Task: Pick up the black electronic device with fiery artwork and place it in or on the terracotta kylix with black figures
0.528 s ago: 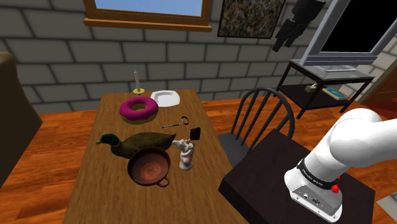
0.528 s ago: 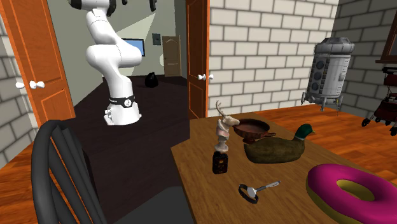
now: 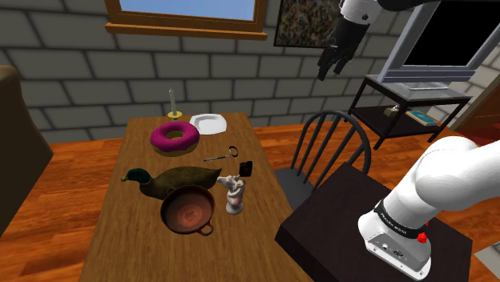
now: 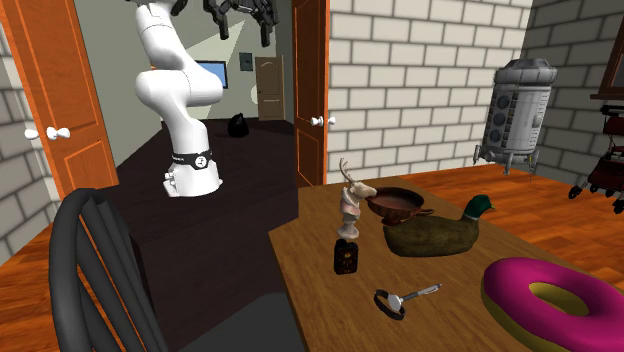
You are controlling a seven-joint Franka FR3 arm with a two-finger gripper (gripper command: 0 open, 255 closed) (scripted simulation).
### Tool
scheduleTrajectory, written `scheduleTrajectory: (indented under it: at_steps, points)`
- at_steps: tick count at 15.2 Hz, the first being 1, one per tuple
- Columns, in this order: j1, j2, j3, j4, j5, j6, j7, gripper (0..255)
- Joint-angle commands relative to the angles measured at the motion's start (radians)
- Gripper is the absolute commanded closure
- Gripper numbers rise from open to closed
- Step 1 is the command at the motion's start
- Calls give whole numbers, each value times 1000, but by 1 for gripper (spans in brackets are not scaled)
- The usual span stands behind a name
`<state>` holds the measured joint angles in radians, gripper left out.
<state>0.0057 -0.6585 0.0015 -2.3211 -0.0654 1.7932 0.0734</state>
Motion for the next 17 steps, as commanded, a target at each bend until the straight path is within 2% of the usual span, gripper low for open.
scheduleTrajectory:
  at_steps: [1, 9, 17]
  points:
    - [3, 59, 17, -4, 4, 36, 25, 0]
    - [14, 334, 74, 35, 6, 166, 119, 0]
    - [28, 636, 113, 140, -15, 256, 212, 0]
